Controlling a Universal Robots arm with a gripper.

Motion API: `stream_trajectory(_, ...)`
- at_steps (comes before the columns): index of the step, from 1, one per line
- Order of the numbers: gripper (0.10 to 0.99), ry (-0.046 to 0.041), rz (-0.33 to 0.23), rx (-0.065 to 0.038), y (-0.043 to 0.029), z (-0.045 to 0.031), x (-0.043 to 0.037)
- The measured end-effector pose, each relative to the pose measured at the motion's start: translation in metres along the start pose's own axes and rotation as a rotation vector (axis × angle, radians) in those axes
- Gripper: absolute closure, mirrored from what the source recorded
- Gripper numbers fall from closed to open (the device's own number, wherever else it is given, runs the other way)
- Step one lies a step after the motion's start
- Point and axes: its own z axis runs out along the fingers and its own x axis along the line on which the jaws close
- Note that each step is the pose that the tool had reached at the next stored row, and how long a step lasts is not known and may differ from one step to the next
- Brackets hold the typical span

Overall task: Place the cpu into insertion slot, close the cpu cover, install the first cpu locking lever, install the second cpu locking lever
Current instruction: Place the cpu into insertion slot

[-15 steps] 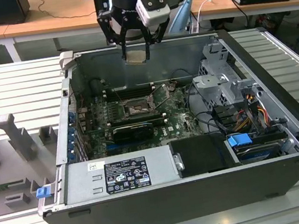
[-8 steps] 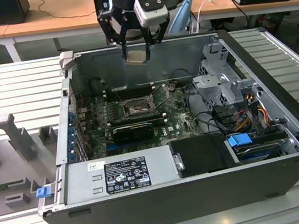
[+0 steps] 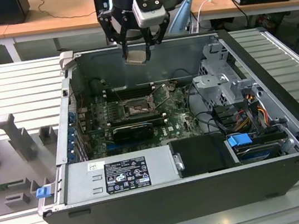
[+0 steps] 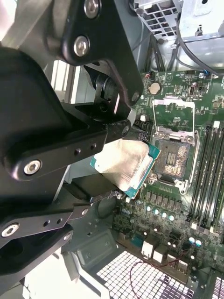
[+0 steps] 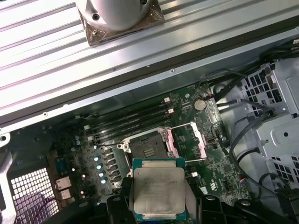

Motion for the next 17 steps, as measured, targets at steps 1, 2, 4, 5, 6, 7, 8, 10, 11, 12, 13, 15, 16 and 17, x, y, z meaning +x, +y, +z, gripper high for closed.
stream_trajectory(1, 0.557, -0.0005, 0.006, 0.000, 0.0000, 0.0000, 0.0000)
stream_trajectory(2, 0.557, -0.0009, 0.010, 0.000, 0.0000, 0.0001, 0.0000)
stream_trajectory(4, 0.557, -0.0017, 0.019, 0.000, 0.0000, 0.0001, 0.0000)
stream_trajectory(5, 0.557, -0.0019, 0.022, 0.000, 0.0000, 0.0002, 0.0000)
stream_trajectory(6, 0.557, -0.0023, 0.026, 0.000, 0.0000, 0.0002, 0.0000)
stream_trajectory(7, 0.557, -0.0026, 0.029, -0.001, 0.0000, 0.0002, 0.0000)
stream_trajectory(8, 0.557, -0.0029, 0.033, -0.001, 0.0000, 0.0002, 0.0000)
stream_trajectory(10, 0.557, -0.0041, 0.046, -0.001, 0.0000, 0.0003, 0.0000)
stream_trajectory(11, 0.557, -0.0044, 0.049, -0.001, 0.0000, 0.0004, 0.0000)
stream_trajectory(12, 0.557, -0.0047, 0.053, -0.001, 0.0000, 0.0004, 0.0000)
stream_trajectory(13, 0.557, -0.0050, 0.056, -0.001, 0.0000, 0.0004, 0.0000)
stream_trajectory(15, 0.557, -0.0056, 0.063, -0.001, 0.0000, 0.0004, 0.0000)
stream_trajectory(16, 0.557, -0.0059, 0.066, -0.001, 0.0000, 0.0005, 0.0000)
stream_trajectory(17, 0.557, -0.0063, 0.071, -0.001, 0.0000, 0.0005, 0.0000)
